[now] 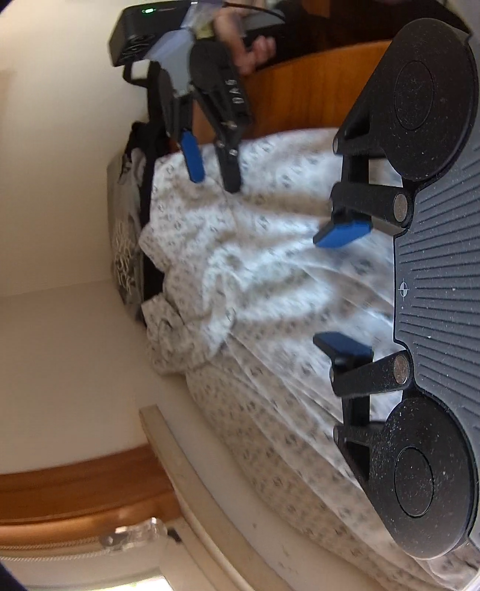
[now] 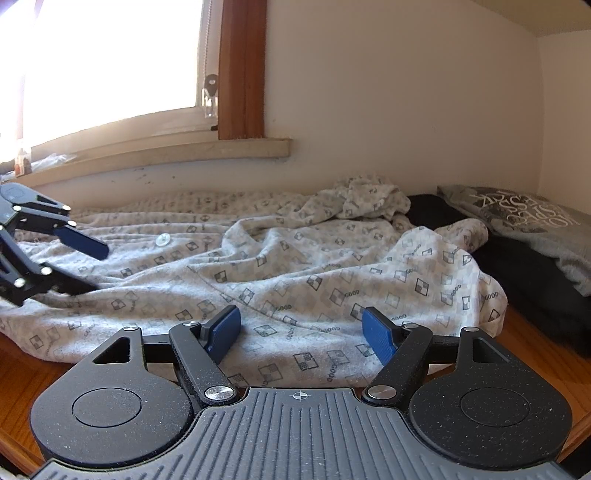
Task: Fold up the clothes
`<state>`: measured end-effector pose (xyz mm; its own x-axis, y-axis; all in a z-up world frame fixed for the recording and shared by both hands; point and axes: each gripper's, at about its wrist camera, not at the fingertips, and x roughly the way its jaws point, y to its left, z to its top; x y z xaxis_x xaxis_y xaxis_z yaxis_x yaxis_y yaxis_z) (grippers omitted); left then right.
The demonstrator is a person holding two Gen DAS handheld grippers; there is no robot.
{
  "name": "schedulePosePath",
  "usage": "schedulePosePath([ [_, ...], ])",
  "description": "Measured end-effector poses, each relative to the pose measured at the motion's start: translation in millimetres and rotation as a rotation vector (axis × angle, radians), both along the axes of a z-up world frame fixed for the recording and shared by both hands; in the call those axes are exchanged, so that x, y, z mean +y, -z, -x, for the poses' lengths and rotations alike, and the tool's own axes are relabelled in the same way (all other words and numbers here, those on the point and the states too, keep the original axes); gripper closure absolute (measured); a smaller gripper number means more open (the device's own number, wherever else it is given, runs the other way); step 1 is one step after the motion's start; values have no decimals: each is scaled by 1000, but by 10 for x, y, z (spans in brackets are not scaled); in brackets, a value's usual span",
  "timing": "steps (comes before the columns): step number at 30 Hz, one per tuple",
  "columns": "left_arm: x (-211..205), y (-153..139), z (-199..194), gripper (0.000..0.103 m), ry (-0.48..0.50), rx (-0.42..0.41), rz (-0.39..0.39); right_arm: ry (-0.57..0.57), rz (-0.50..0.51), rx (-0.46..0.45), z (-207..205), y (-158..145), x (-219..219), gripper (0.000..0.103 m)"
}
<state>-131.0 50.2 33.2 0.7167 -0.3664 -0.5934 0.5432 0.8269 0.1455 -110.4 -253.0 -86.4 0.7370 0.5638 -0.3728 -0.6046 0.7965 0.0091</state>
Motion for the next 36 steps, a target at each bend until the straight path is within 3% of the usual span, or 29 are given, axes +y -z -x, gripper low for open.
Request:
schedulePosePath([
  [12,-179,-23,-781,53,10,218,279,4,15,-39,31,4,33,31],
  [13,-180,-12,-828,56,8,233,296,3,13,-37,26,5,29,31],
  [15,-191,5,-882,87,16,249,311,0,7,-35,16,6,20,31],
  [17,-207,-12,-863,98,38,228,303,-4,4,-44,28,10,17,32],
  [21,-199,-226,-701,99,55,41,340,-2,-31,-78,87,25,-25,32],
  [24,-221,-276,-730,98,36,-3,327,8,-106,-60,70,26,-116,31],
  [26,-309,-196,-776,97,25,-14,237,9,-103,-56,65,20,-109,31],
  [28,-332,-93,-833,97,16,14,206,8,-81,-64,75,15,-78,31],
  [36,-46,-122,-811,97,-70,22,264,13,-93,-39,46,14,-94,31],
])
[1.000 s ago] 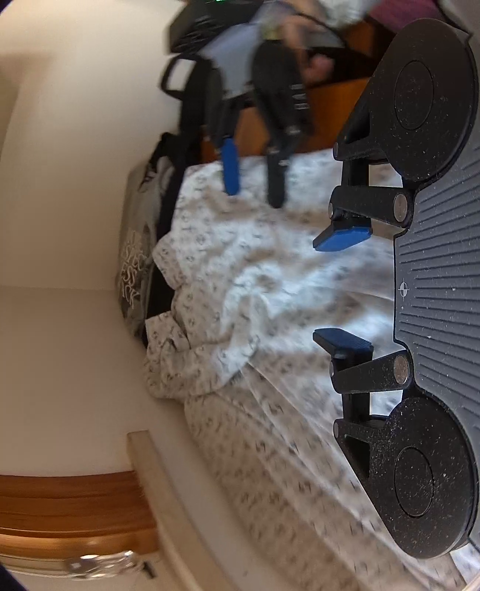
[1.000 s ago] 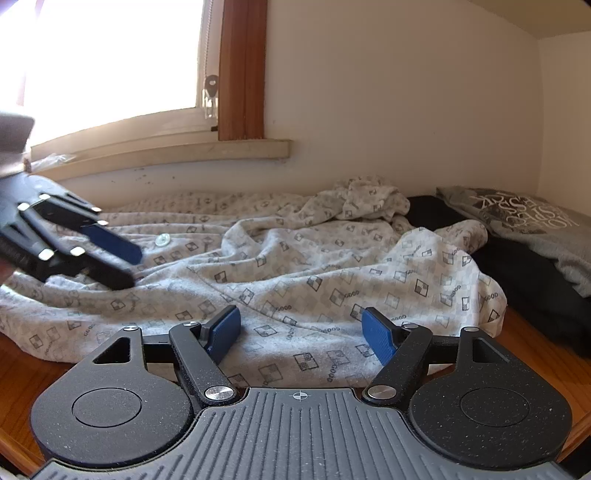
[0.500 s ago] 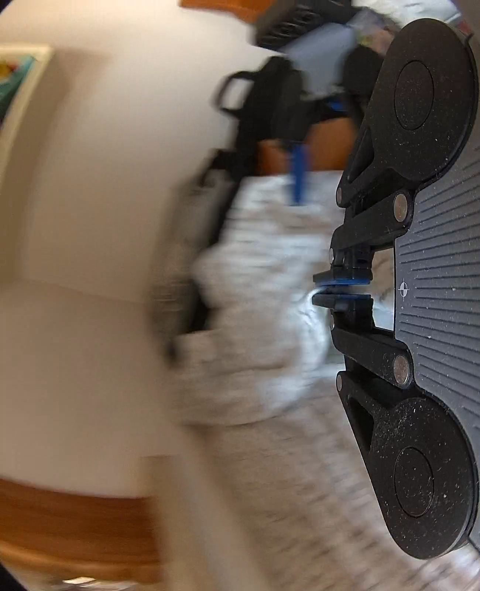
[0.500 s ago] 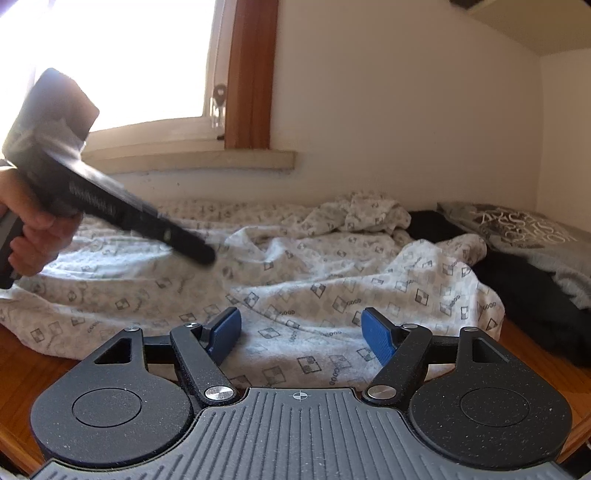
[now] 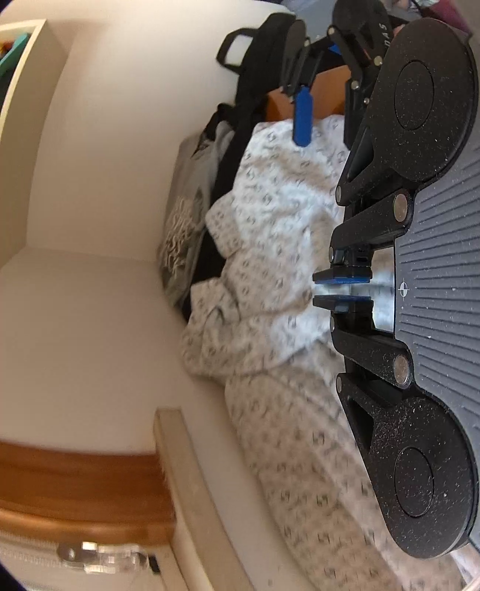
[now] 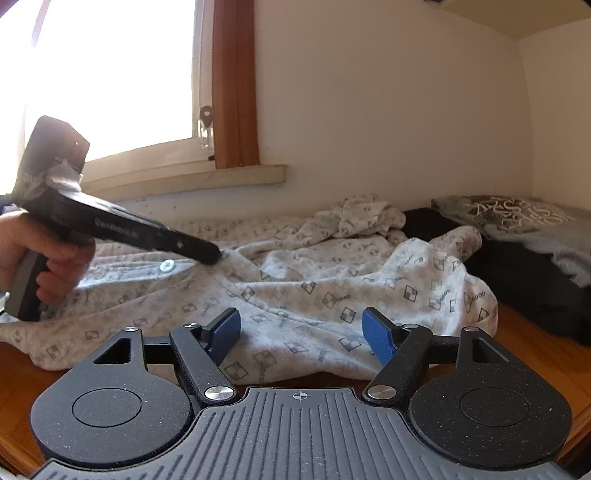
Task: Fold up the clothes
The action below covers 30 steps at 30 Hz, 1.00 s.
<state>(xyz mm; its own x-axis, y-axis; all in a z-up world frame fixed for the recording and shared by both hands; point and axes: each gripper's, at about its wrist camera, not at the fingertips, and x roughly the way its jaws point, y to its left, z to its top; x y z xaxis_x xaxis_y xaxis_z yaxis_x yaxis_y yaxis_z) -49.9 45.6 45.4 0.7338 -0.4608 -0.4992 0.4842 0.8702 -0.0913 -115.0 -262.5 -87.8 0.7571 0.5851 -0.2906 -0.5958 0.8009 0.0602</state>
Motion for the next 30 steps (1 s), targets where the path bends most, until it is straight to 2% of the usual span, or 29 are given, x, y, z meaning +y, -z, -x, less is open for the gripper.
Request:
schedulePosePath([
  [1,67,-40,37,94,-13,11,12,3,13,0,2,-1,17,31],
  [3,246,-110,179,73,-34,14,6,7,42,0,3,-2,53,31],
  [7,711,-225,554,63,-91,2,-37,0,76,2,-6,3,98,31],
  [11,1323,-295,1064,49,-200,14,-81,5,69,-1,2,9,94,31],
  [14,1700,-284,1480,41,-254,23,-125,9,70,-2,-4,8,100,31],
  [20,2249,-118,2166,40,-354,91,-120,9,69,0,-4,4,97,31],
  [26,2555,-20,2360,43,-418,118,-89,8,72,0,-5,1,96,31],
  [28,2594,-24,2354,60,-428,121,-91,7,71,-1,-5,3,90,31],
  [29,2608,-29,2349,86,-437,121,-92,6,71,-1,-5,3,87,31],
  [30,2613,-37,2361,99,-434,121,-91,6,71,-1,-5,3,87,31],
])
